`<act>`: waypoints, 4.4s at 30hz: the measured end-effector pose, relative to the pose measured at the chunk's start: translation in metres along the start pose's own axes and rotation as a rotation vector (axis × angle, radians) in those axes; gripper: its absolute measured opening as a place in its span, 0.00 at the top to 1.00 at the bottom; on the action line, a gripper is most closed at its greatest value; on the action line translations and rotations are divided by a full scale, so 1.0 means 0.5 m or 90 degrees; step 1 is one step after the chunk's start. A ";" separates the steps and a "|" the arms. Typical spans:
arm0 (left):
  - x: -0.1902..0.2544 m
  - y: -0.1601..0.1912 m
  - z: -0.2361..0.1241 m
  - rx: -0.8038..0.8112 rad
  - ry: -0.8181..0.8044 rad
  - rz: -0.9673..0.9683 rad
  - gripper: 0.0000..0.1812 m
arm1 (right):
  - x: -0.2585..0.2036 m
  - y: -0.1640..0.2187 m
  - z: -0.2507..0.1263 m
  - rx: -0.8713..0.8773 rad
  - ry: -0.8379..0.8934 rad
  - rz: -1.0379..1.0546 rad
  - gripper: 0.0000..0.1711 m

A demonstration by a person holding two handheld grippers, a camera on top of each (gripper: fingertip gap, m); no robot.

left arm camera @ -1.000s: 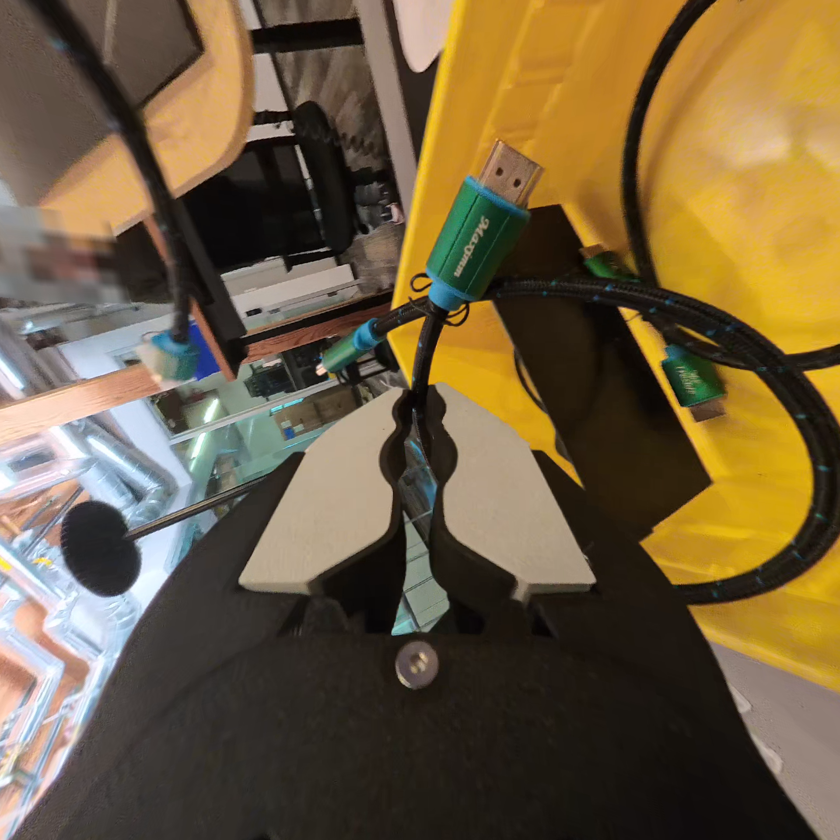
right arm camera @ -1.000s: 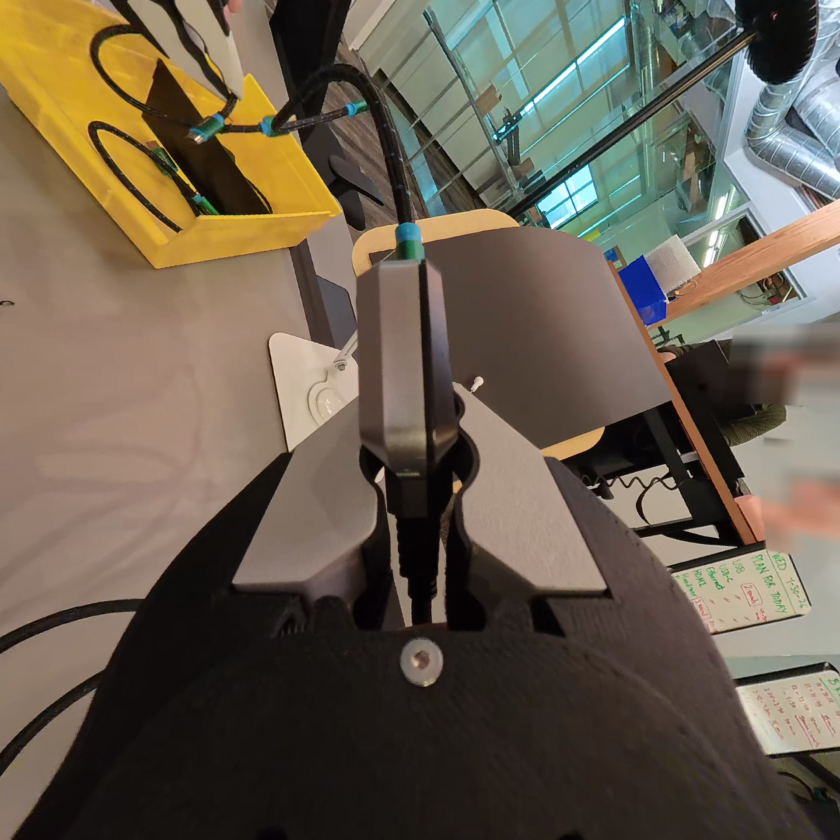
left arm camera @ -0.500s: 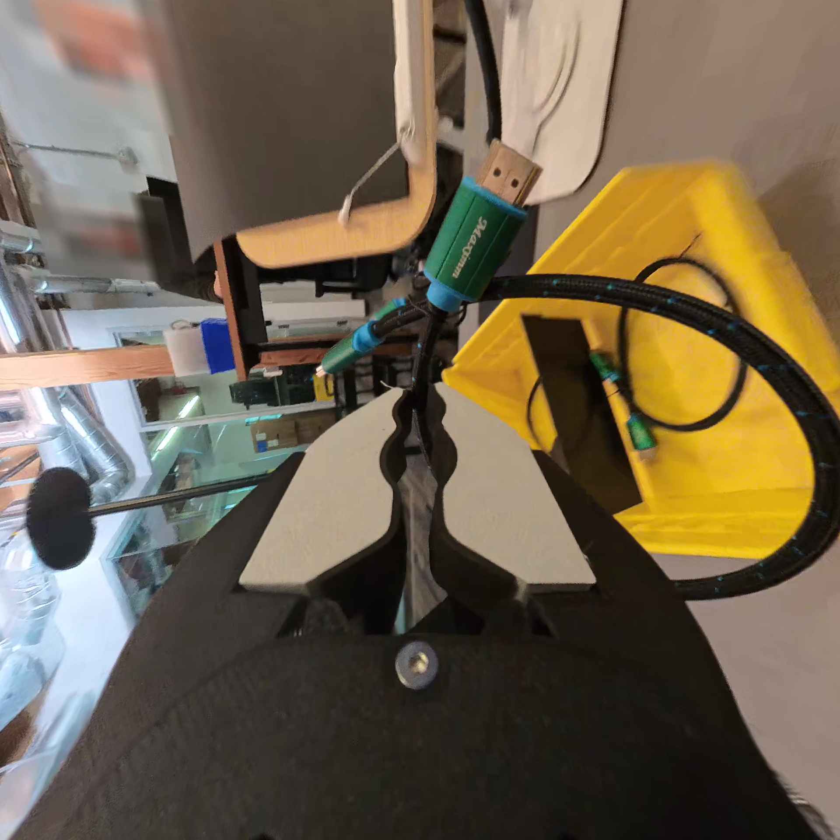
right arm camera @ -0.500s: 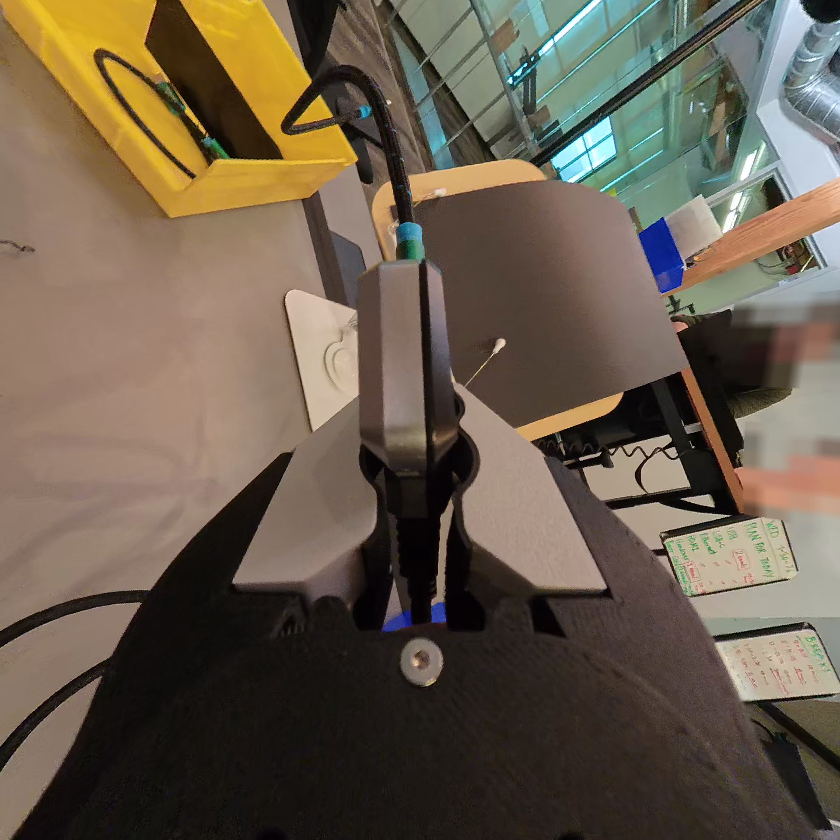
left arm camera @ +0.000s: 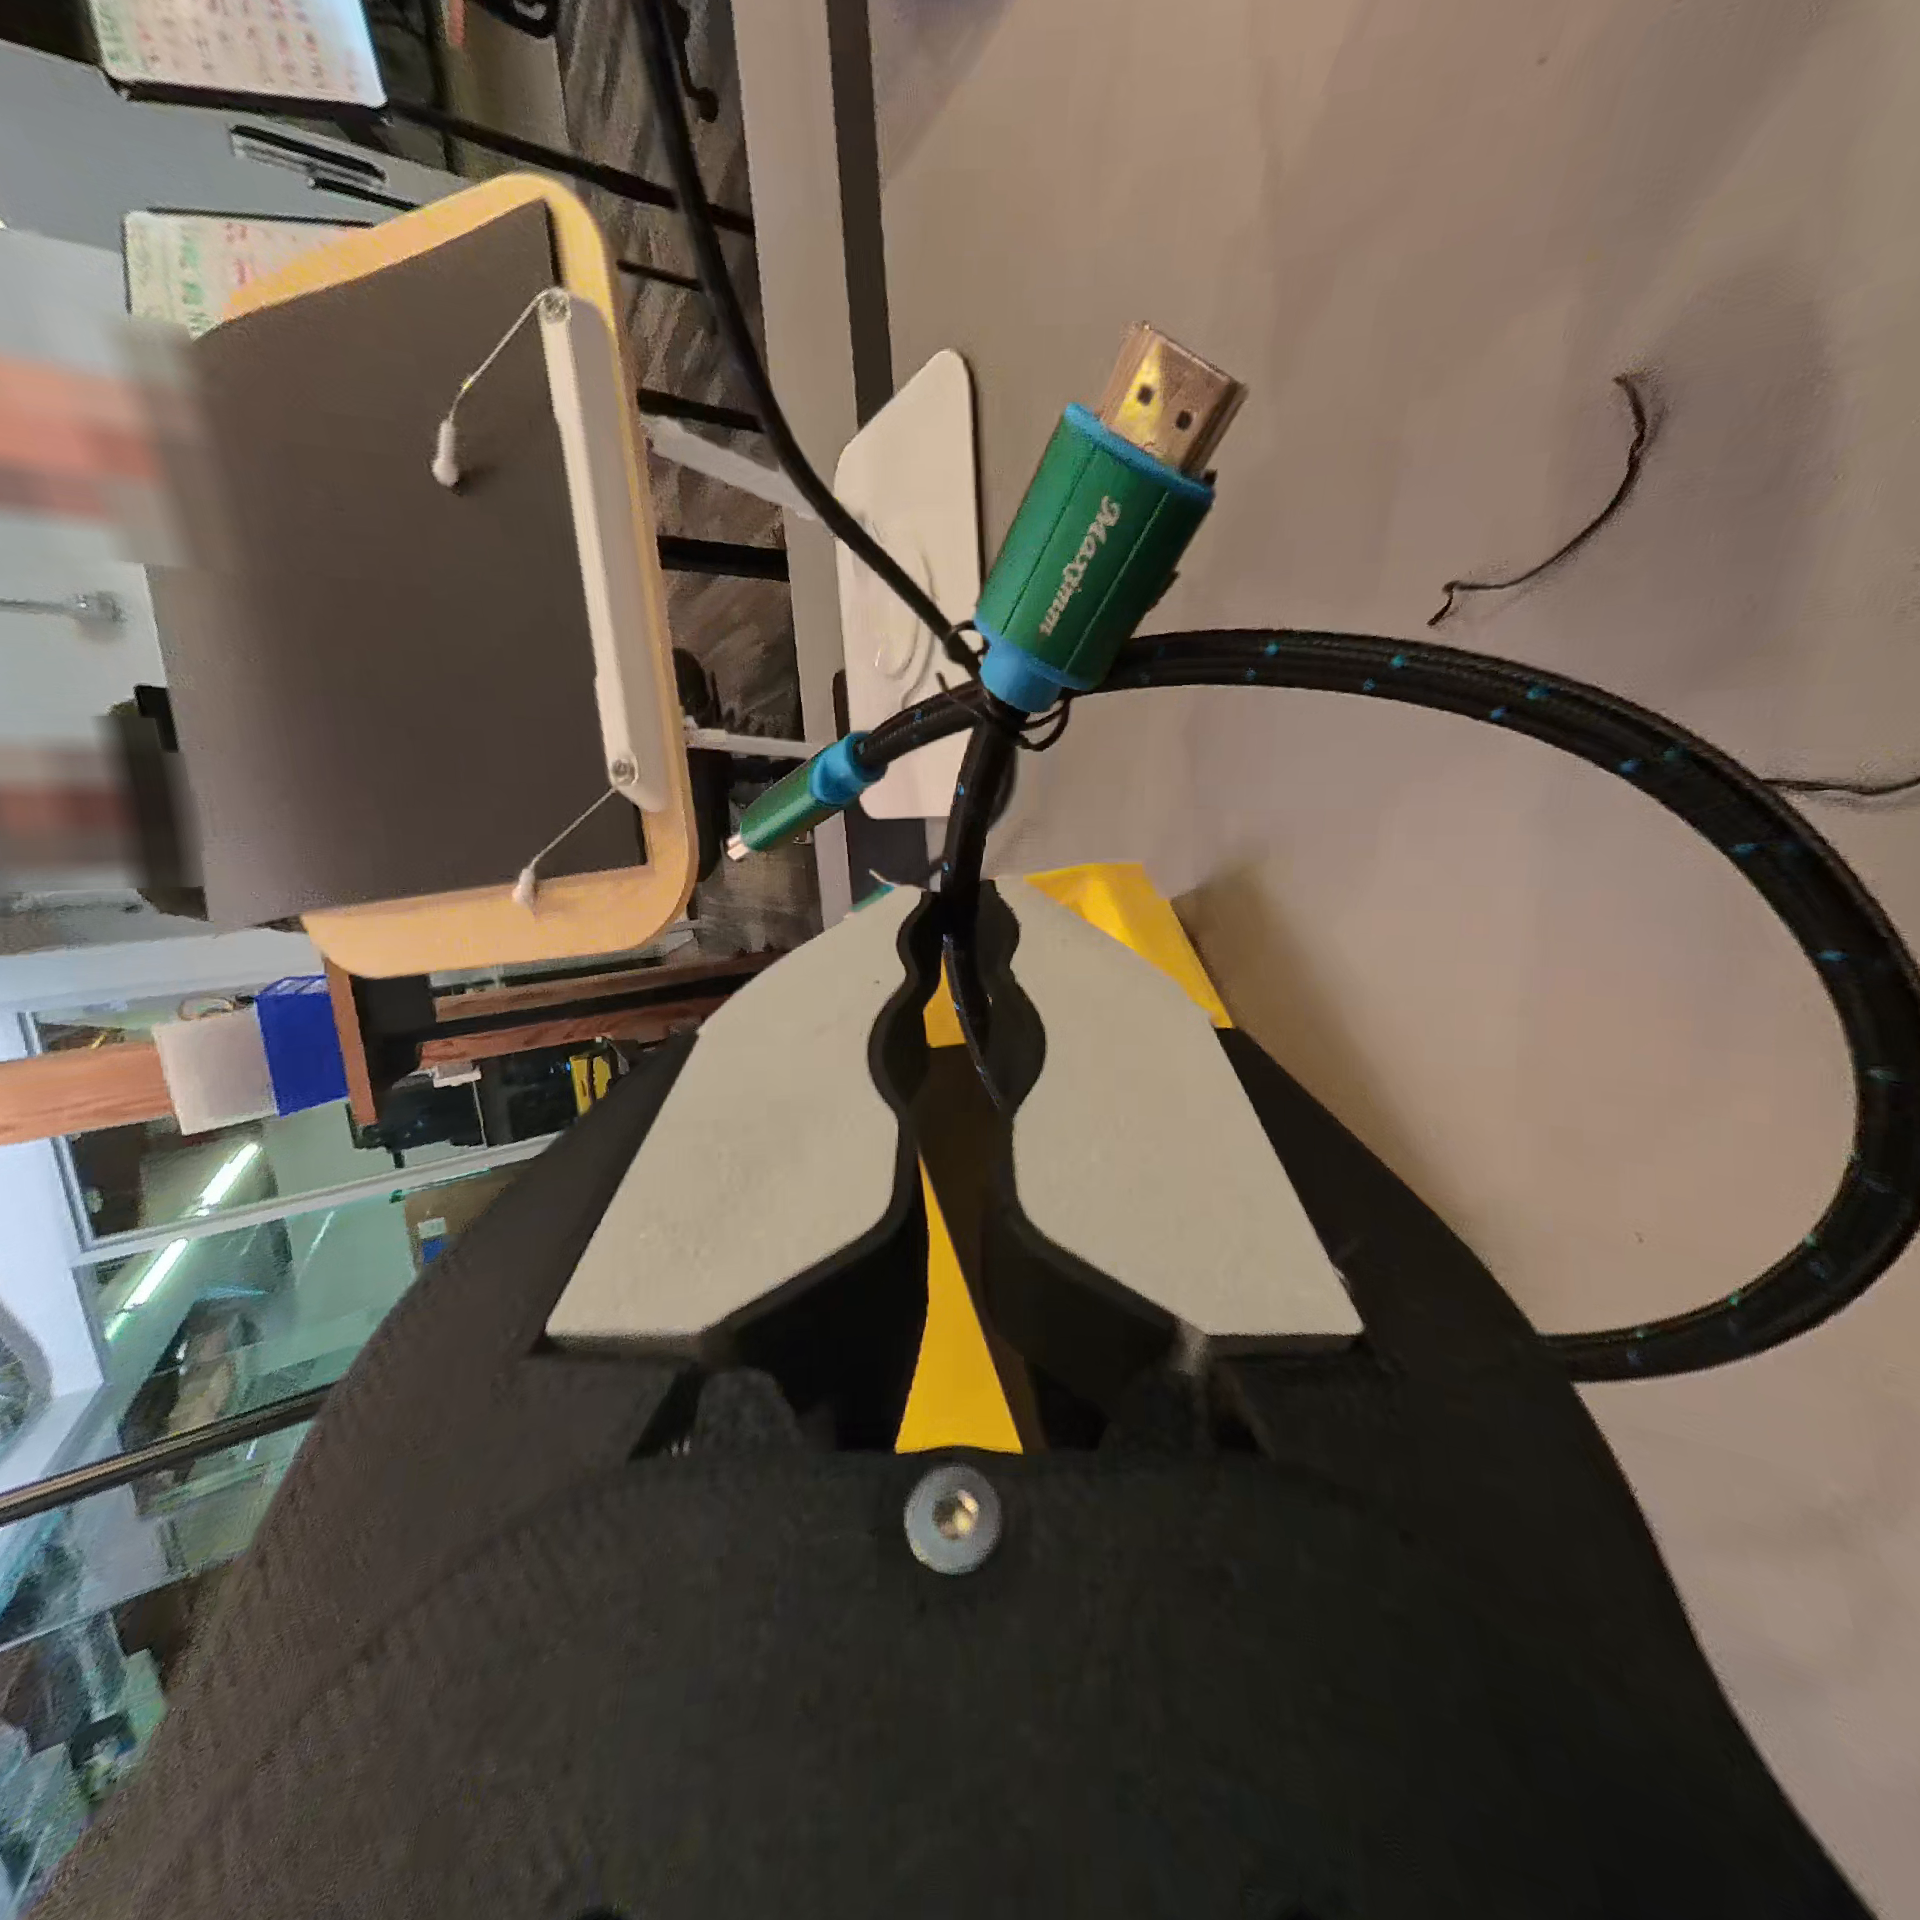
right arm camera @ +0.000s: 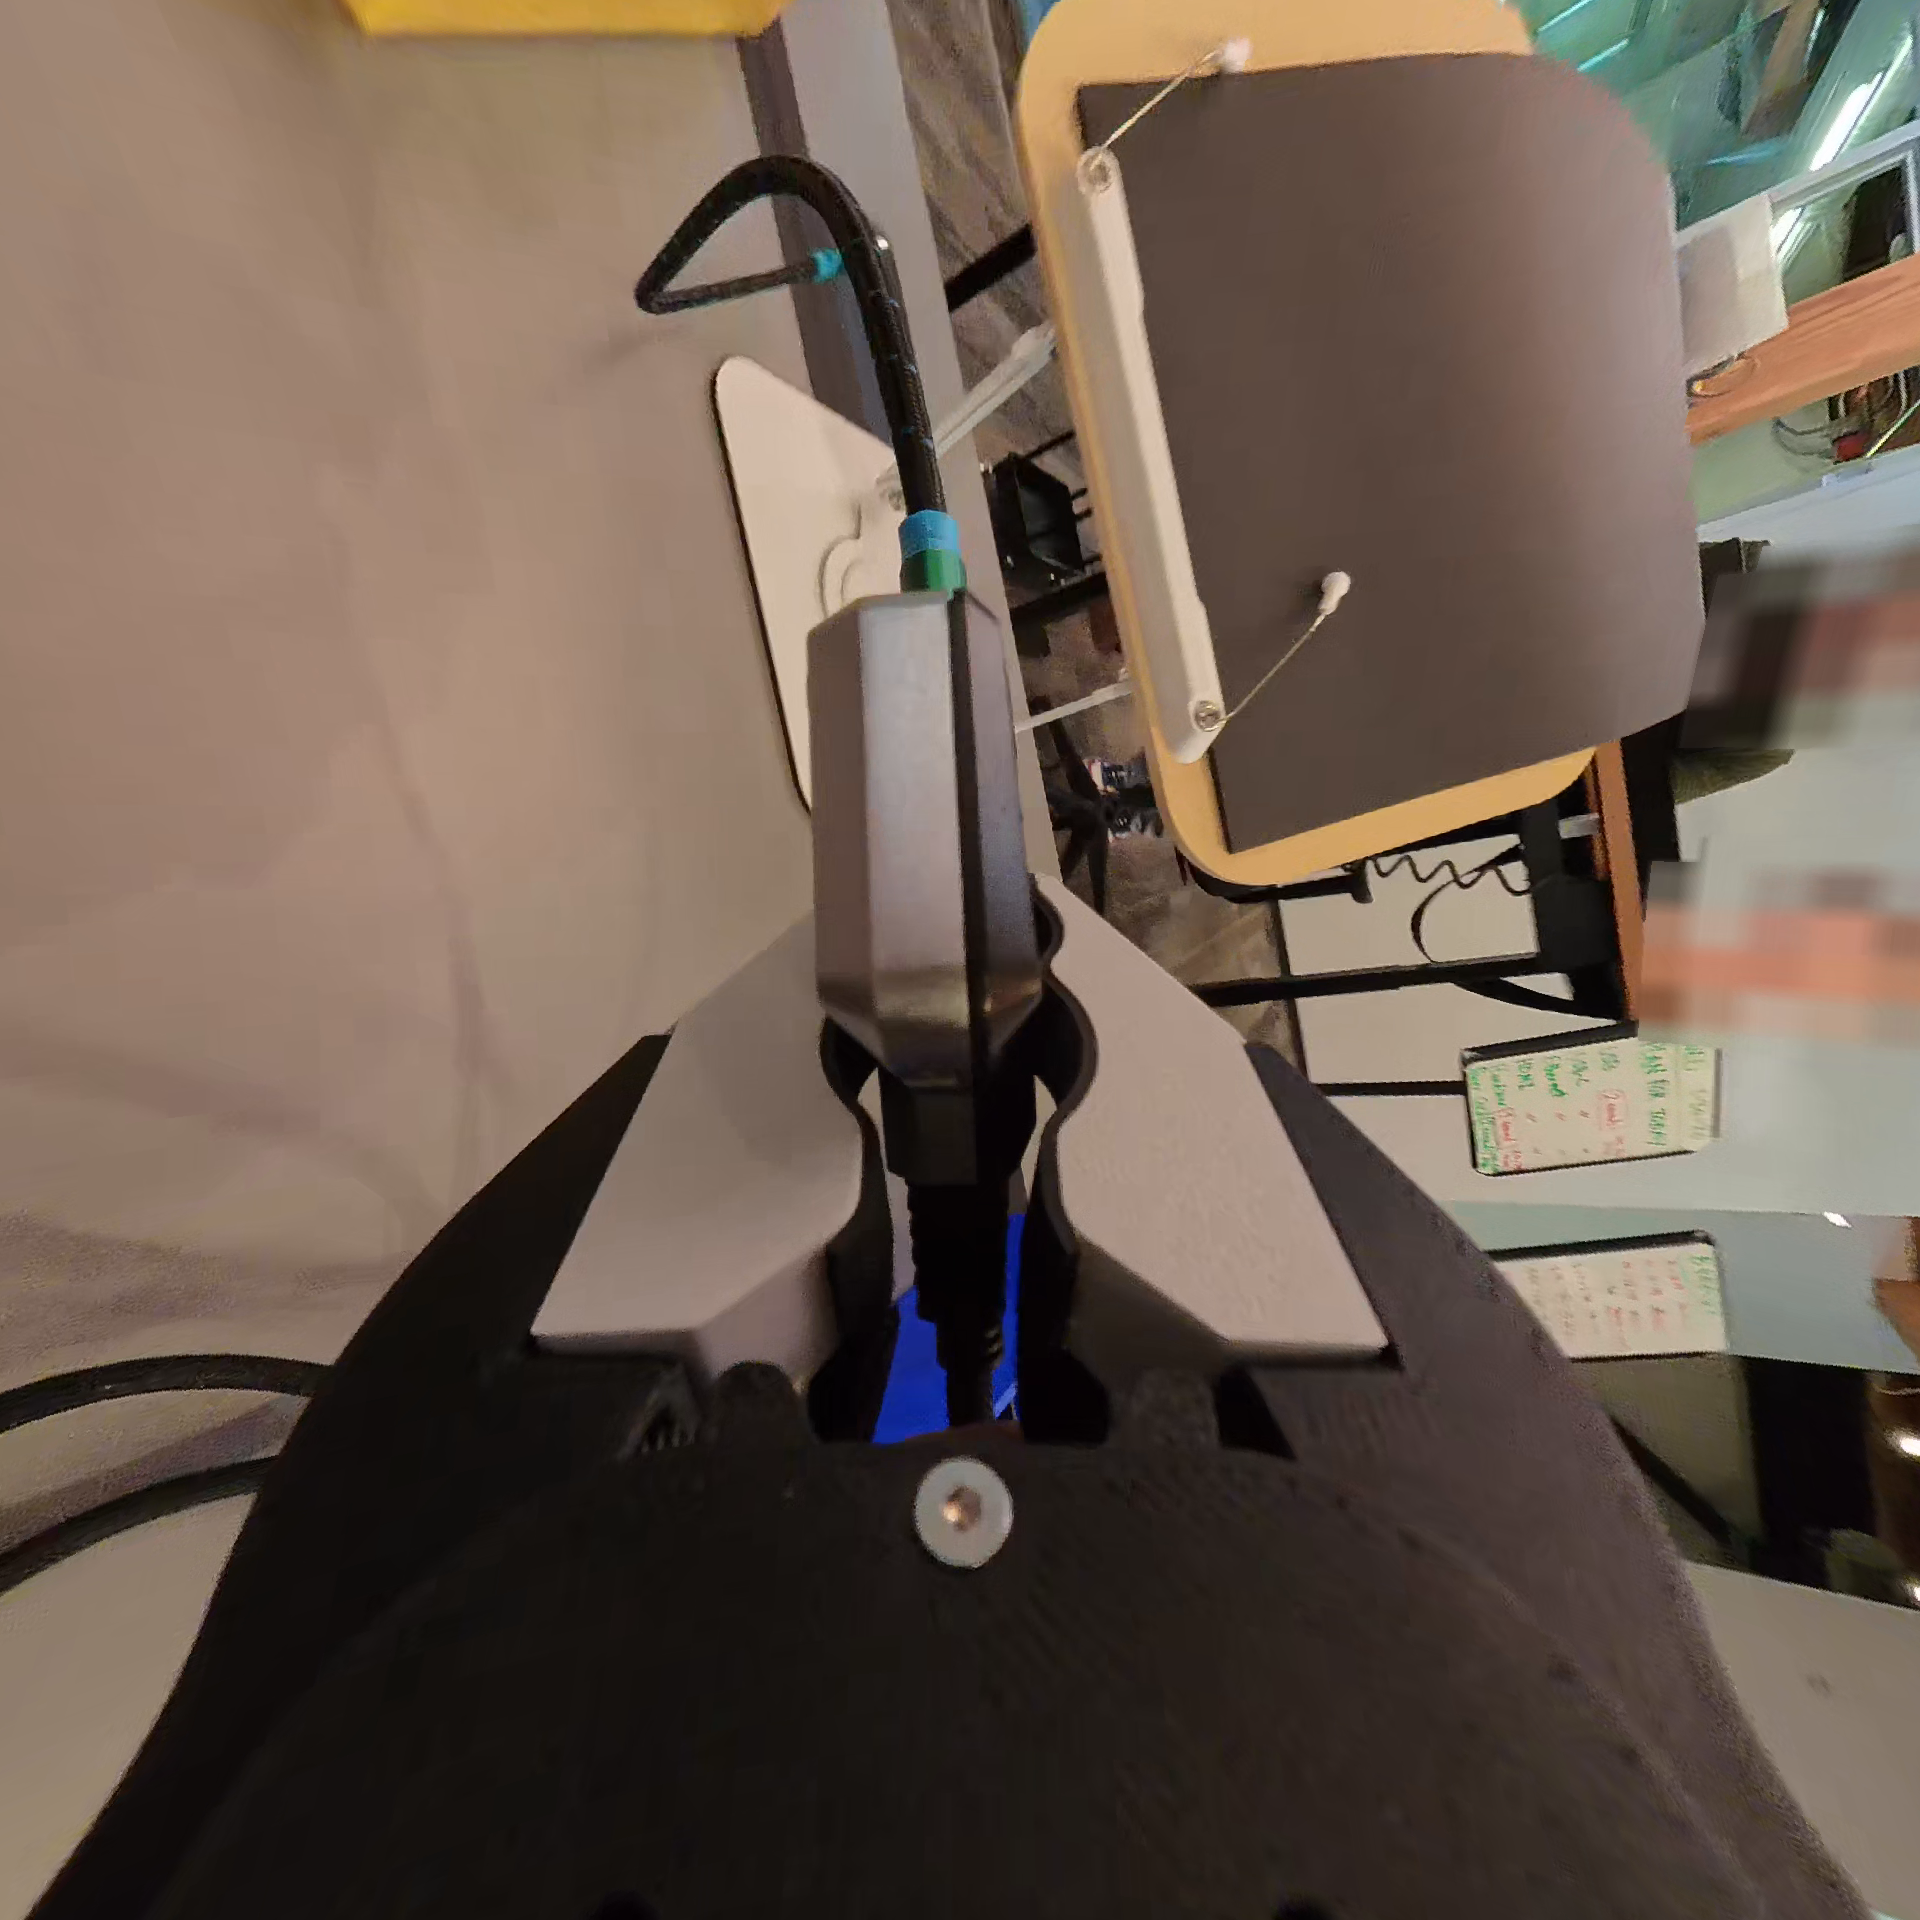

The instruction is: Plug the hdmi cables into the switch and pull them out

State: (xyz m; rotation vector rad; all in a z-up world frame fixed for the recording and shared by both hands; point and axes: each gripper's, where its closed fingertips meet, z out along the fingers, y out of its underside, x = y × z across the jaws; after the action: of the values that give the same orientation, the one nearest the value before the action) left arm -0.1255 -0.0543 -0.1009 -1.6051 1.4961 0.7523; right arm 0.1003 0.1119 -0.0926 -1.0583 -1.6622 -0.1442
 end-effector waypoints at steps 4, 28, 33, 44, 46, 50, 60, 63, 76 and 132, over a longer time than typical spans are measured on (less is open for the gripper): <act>0.008 -0.034 0.018 0.036 0.005 -0.024 0.96 | -0.039 0.001 0.027 -0.027 0.012 -0.055 0.89; 0.111 -0.112 0.125 0.105 0.121 -0.016 0.97 | -0.248 0.076 0.149 -0.091 -0.051 -0.330 0.89; 0.110 -0.120 0.128 0.113 0.123 -0.017 0.97 | -0.243 0.073 0.149 -0.087 -0.063 -0.328 0.89; 0.120 -0.119 0.134 0.116 0.134 -0.029 0.97 | -0.279 0.074 0.118 -0.161 -0.168 -0.366 0.72; 0.119 -0.119 0.135 0.116 0.133 -0.029 0.97 | -0.287 0.070 0.103 -0.161 -0.214 -0.346 0.69; 0.115 -0.122 0.138 0.121 0.122 -0.028 0.97 | -0.291 0.060 0.069 -0.160 -0.295 -0.282 0.57; 0.068 -0.137 0.134 0.118 0.021 0.020 0.97 | -0.209 -0.044 -0.034 -0.035 -0.370 0.010 0.71; 0.037 -0.157 0.123 0.129 -0.031 0.040 0.97 | -0.191 -0.174 -0.082 0.136 -0.432 0.245 0.84; -0.035 -0.212 0.085 0.125 -0.155 0.190 0.97 | -0.167 -0.292 -0.054 0.307 -0.510 0.581 0.94; -0.140 -0.201 0.000 0.679 0.253 -0.731 0.97 | -0.039 -0.403 -0.088 0.408 -0.063 0.234 0.93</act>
State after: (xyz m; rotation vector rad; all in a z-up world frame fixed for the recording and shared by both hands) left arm -0.0348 -0.0201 -0.0257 -1.3850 0.6772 -0.9052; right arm -0.0083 -0.0440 -0.0095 -0.8548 -1.4190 0.6502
